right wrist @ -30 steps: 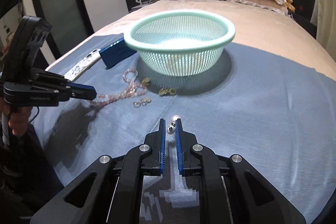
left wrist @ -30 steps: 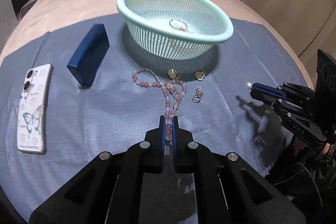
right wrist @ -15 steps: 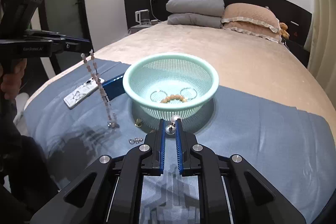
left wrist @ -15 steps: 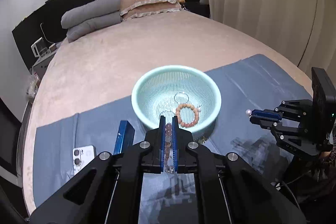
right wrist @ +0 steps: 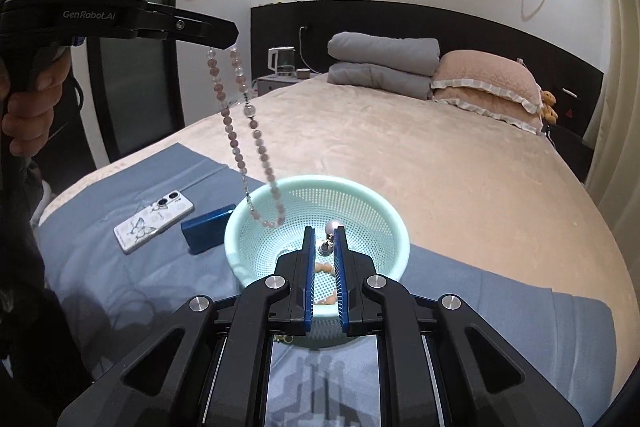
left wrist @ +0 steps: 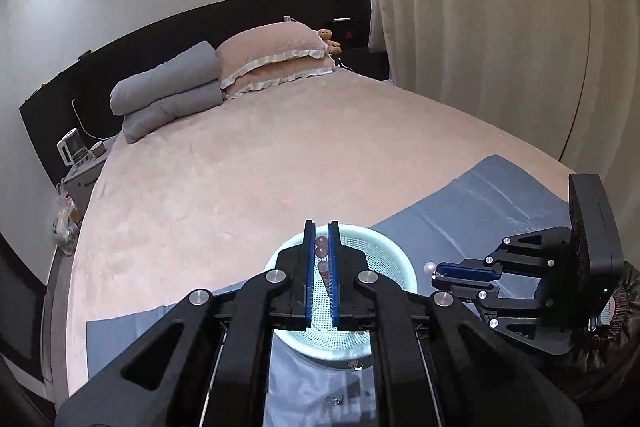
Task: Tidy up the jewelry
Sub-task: 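Lift the earring and necklace over the mint basket and open both tools, then withdraw both open tools from the basket toward the gold charms, then grasp a silver charm earring with the right tool while the left tool grasps another, then carry both charm earrings into the mint basket and open both tools, then withdraw both open tools from the basket toward the gold charms, then grasp a gold charm earring with the right tool while the left tool grasps another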
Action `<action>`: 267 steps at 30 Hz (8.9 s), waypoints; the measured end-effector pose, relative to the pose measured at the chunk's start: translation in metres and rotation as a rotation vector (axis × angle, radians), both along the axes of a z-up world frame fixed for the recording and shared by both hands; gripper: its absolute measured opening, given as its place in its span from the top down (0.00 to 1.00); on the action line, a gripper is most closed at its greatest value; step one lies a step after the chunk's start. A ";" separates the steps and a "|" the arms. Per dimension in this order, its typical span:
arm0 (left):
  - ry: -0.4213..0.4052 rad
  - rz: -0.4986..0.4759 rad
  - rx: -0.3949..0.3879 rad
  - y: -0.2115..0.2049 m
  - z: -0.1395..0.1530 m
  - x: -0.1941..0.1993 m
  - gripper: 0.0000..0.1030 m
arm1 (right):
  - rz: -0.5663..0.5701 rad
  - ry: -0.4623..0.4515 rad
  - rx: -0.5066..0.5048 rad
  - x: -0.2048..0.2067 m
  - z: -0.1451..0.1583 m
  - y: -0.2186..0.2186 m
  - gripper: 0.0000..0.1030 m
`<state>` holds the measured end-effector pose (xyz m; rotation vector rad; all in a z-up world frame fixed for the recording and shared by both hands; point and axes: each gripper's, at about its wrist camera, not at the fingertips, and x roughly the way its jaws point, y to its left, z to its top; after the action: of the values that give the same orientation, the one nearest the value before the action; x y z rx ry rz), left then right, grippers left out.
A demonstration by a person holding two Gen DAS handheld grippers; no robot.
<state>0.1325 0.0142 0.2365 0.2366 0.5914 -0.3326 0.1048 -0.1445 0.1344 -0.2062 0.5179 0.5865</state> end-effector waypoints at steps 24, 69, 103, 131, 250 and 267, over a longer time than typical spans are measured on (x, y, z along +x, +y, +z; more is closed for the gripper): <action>0.307 -0.027 0.082 0.006 -0.168 0.079 0.94 | 0.072 0.185 -0.099 0.079 -0.093 0.042 0.91; 0.350 0.026 0.158 0.036 -0.195 -0.006 0.06 | -0.041 0.164 -0.083 0.009 -0.088 -0.013 0.17; 0.399 -0.060 0.049 0.039 -0.253 -0.028 0.23 | 0.307 0.238 -0.117 -0.023 -0.146 0.057 0.53; 0.400 0.014 -0.030 0.017 -0.250 -0.044 0.88 | 0.133 0.327 -0.016 -0.021 -0.148 0.046 0.78; 0.249 0.031 0.135 0.003 -0.165 0.012 0.06 | 0.027 0.105 -0.041 0.004 -0.074 0.004 0.17; 0.376 -0.023 0.080 0.016 -0.231 -0.005 0.11 | 0.251 0.185 -0.108 -0.012 -0.129 0.037 0.30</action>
<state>0.1278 0.0301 0.0059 0.2596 0.9741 -0.3793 0.0926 -0.1072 0.0051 -0.3240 0.7090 0.8277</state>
